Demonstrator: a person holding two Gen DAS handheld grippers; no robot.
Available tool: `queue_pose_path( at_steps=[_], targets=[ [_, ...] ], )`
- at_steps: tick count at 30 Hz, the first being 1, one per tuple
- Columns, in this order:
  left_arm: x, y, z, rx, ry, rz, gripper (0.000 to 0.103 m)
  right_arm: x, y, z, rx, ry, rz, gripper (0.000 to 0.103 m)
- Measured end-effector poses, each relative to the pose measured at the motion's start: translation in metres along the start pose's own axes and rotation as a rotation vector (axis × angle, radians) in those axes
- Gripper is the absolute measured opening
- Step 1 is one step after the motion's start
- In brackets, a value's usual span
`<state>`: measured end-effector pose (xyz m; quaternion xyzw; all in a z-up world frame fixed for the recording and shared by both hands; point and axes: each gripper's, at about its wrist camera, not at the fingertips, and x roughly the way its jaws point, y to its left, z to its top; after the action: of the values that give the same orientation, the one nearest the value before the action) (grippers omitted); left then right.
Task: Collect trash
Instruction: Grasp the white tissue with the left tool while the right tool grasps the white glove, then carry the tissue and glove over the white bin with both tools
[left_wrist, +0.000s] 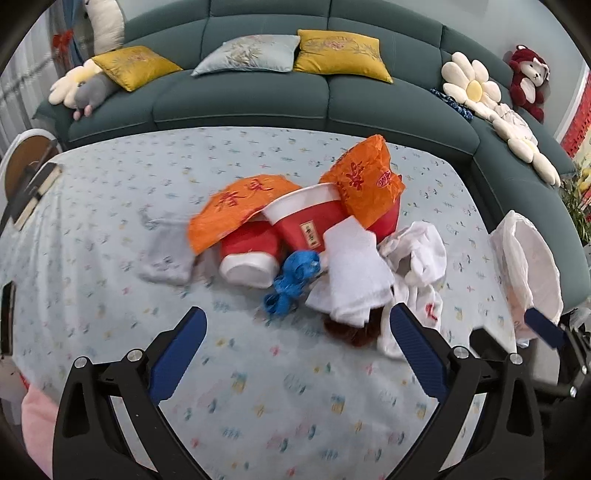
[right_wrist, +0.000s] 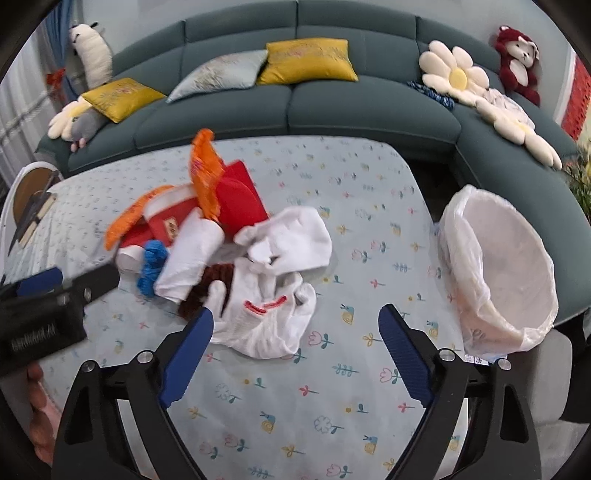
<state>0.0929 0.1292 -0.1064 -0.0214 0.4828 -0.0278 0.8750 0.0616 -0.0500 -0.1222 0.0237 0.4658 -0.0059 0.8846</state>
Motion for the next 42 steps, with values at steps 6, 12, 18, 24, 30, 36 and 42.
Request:
queue_pose_path(
  at_steps=[6, 12, 18, 24, 30, 36, 42],
  targets=[
    [0.042, -0.015, 0.008, 0.011, 0.08, -0.042, 0.09, 0.026, 0.001, -0.005, -0.011, 0.047, -0.004, 0.082],
    [0.066, -0.018, 0.01, -0.019, 0.153, -0.092, 0.063, 0.053, 0.01, -0.009, -0.009, 0.085, 0.037, 0.076],
    [0.075, -0.02, 0.01, -0.051, 0.192, -0.155, 0.025, 0.073, 0.021, -0.007, -0.014, 0.116, 0.095, 0.051],
    [0.058, -0.025, 0.011, -0.042, 0.16, -0.157, 0.012, 0.072, 0.019, -0.008, 0.016, 0.139, 0.167, 0.009],
    [0.026, -0.036, 0.018, -0.031, 0.108, -0.16, 0.011, 0.033, 0.006, 0.003, 0.034, 0.054, 0.195, 0.006],
    [-0.018, -0.062, 0.029, 0.01, 0.028, -0.186, 0.011, -0.014, -0.014, 0.022, 0.051, -0.06, 0.195, 0.006],
    [-0.058, -0.097, 0.042, 0.062, -0.047, -0.227, 0.011, -0.064, -0.044, 0.044, 0.064, -0.18, 0.159, 0.006]
  ],
)
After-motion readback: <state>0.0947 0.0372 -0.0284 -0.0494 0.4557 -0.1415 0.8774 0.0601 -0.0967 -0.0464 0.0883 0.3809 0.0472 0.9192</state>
